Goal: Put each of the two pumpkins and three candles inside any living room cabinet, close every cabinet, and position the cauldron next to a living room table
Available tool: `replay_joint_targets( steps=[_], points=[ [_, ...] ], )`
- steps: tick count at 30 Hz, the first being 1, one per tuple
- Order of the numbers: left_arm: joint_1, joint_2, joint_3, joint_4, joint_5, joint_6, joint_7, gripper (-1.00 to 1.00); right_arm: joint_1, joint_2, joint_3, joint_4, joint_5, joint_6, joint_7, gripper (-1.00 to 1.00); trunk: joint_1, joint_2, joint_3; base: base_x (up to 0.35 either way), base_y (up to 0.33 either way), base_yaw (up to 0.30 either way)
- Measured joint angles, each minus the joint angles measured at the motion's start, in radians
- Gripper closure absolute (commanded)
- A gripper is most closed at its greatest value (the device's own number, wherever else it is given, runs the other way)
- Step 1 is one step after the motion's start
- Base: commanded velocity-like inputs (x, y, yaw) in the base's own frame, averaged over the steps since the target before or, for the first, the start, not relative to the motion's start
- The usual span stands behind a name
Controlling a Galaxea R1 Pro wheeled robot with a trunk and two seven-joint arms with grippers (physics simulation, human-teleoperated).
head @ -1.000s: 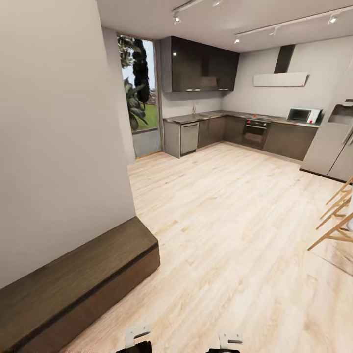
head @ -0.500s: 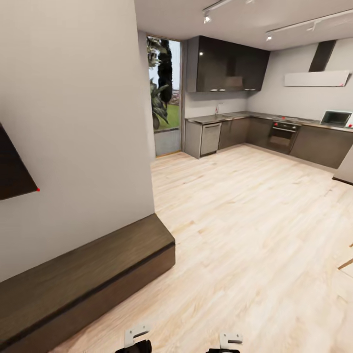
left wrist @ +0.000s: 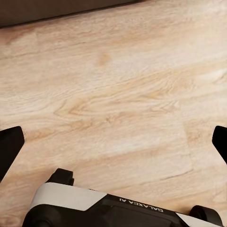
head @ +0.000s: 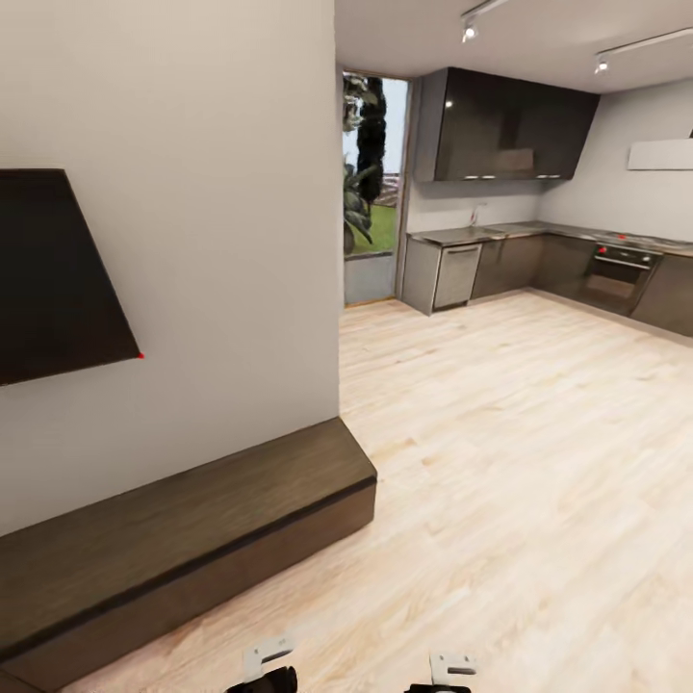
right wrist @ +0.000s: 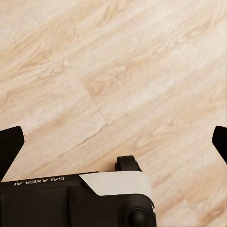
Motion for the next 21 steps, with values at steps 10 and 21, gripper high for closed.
replay_joint_targets(
  steps=[10,21],
  points=[
    [0.0,0.0,-0.001,0.0,0.0,0.0,0.0,-1.0,0.0,0.0,0.0,0.0,0.001,0.0,0.0,-1.0,0.0,0.0,0.0,0.0,0.0,0.286],
    [0.0,0.0,0.001,0.0,0.0,-0.001,0.0,-1.0,0.0,0.0,0.0,0.001,0.0,0.0,0.0,-1.0,0.0,0.0,0.0,0.0,0.0,0.286]
  ],
)
